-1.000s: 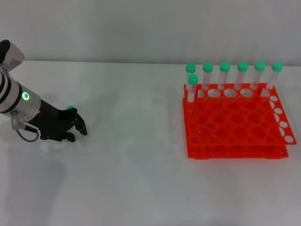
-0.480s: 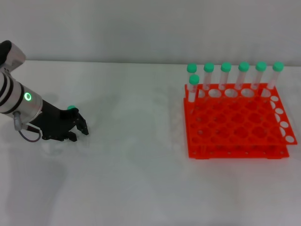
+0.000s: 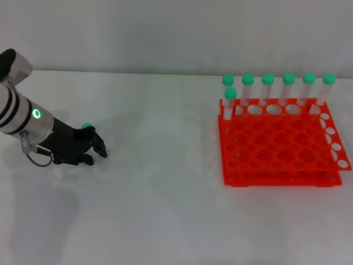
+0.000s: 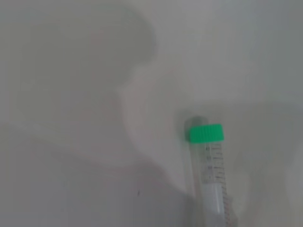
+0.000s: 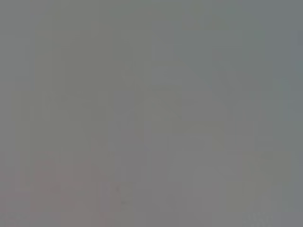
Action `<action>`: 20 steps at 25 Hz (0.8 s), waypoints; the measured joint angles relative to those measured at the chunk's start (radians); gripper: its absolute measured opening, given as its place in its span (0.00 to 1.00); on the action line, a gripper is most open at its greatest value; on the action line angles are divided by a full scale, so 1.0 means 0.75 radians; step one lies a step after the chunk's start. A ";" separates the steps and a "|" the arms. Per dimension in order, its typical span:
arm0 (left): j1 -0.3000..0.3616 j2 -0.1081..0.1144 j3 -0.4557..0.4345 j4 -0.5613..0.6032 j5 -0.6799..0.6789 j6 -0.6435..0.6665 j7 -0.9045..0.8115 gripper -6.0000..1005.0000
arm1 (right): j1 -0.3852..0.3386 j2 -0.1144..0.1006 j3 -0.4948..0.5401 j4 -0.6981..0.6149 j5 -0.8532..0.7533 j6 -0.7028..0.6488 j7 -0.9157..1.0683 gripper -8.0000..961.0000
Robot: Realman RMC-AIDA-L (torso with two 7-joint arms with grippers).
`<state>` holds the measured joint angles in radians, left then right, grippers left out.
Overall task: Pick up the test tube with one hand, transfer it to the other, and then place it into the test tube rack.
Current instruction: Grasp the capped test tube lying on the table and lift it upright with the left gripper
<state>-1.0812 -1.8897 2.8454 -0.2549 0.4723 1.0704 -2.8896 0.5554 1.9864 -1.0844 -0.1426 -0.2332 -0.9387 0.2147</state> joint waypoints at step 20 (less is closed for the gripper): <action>0.005 0.002 -0.001 0.005 -0.002 0.049 -0.051 0.38 | 0.001 0.002 0.000 0.000 0.000 -0.001 0.000 0.89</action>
<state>-1.0772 -1.8880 2.8446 -0.2509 0.4705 1.1069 -2.9279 0.5563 1.9882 -1.0846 -0.1426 -0.2332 -0.9391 0.2147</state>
